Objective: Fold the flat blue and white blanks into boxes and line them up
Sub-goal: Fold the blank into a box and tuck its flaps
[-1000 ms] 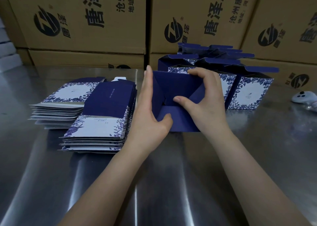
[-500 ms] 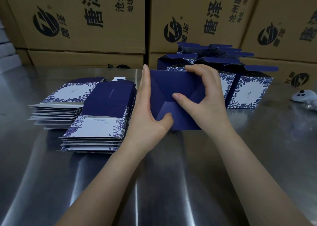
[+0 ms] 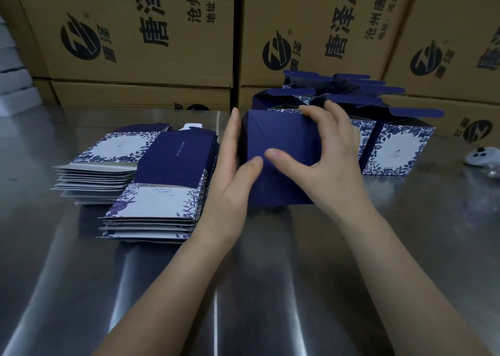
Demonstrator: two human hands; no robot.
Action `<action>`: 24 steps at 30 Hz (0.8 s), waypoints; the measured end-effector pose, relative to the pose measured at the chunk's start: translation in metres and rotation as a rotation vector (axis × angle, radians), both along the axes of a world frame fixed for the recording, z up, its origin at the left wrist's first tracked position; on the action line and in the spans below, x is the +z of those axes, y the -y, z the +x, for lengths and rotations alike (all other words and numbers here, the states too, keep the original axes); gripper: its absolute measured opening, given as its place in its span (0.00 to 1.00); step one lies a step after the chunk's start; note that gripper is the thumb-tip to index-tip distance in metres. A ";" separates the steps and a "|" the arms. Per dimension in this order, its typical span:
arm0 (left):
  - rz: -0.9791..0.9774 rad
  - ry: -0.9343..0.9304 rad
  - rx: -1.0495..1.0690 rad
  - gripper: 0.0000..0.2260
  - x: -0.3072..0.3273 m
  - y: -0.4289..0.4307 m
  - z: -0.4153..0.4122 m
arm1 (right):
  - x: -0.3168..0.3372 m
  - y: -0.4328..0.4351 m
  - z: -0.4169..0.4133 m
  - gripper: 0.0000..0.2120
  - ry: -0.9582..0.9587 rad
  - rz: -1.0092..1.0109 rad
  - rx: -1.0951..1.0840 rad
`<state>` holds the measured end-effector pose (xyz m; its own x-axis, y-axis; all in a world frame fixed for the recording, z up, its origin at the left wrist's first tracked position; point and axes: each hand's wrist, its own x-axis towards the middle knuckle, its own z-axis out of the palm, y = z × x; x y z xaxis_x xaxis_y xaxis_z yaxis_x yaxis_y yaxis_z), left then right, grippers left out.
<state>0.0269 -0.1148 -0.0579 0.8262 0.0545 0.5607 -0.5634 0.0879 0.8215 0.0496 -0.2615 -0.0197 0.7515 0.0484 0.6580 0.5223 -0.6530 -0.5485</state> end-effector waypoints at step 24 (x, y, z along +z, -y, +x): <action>-0.441 -0.144 0.484 0.10 0.014 -0.004 -0.001 | -0.003 0.016 0.022 0.29 -0.256 1.208 0.532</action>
<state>0.0263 -0.1105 -0.0439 0.7156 0.6367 0.2873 -0.5113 0.1972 0.8365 0.0720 -0.2778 -0.0232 0.9304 -0.1356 0.3407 0.3563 0.5538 -0.7526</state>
